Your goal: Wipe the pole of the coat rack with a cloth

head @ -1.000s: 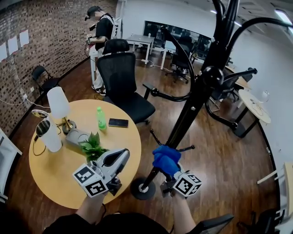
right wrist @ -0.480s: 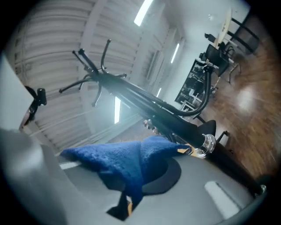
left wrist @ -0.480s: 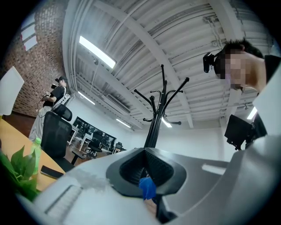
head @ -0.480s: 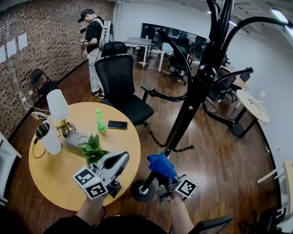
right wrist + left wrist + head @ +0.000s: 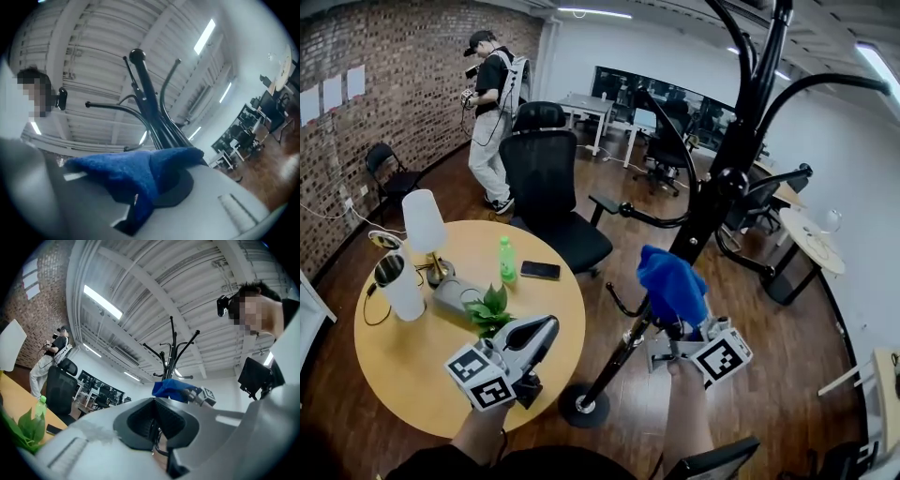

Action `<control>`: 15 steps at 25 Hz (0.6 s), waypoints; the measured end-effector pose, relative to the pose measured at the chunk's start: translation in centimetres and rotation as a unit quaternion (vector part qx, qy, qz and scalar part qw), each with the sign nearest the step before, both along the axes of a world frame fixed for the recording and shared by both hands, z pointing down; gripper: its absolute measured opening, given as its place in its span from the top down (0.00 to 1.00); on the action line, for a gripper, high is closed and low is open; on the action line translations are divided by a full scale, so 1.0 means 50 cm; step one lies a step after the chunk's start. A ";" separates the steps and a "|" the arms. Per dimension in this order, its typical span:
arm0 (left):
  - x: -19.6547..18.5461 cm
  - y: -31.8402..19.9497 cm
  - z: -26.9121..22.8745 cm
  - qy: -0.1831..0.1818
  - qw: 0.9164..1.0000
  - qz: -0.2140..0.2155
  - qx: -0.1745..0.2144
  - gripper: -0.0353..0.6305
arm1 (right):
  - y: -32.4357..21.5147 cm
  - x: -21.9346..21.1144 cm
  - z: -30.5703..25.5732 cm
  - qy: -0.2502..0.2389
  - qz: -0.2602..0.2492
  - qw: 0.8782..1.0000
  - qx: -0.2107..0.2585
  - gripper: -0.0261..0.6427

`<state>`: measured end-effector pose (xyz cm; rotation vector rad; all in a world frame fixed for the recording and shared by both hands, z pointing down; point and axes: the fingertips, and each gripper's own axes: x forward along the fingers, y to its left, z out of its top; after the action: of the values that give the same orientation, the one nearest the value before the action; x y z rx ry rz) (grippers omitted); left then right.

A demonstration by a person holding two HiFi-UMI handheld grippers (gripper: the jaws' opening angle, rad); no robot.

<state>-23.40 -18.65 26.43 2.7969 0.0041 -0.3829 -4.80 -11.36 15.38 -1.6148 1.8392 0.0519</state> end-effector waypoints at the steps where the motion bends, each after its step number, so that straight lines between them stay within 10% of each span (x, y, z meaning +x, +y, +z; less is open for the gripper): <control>1: -0.003 -0.003 -0.005 0.003 1.000 -0.003 0.001 0.95 | 0.002 0.000 -0.043 0.008 0.001 1.000 0.016 0.93; 15: -0.020 -0.049 -0.067 0.034 0.999 -0.036 0.019 0.95 | 0.078 -0.163 -0.337 0.107 -0.069 0.978 0.163 0.93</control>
<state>-24.38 -21.08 23.07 2.8254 -0.0740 -0.4997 -12.93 -7.44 -1.46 -1.2910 1.9784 0.4570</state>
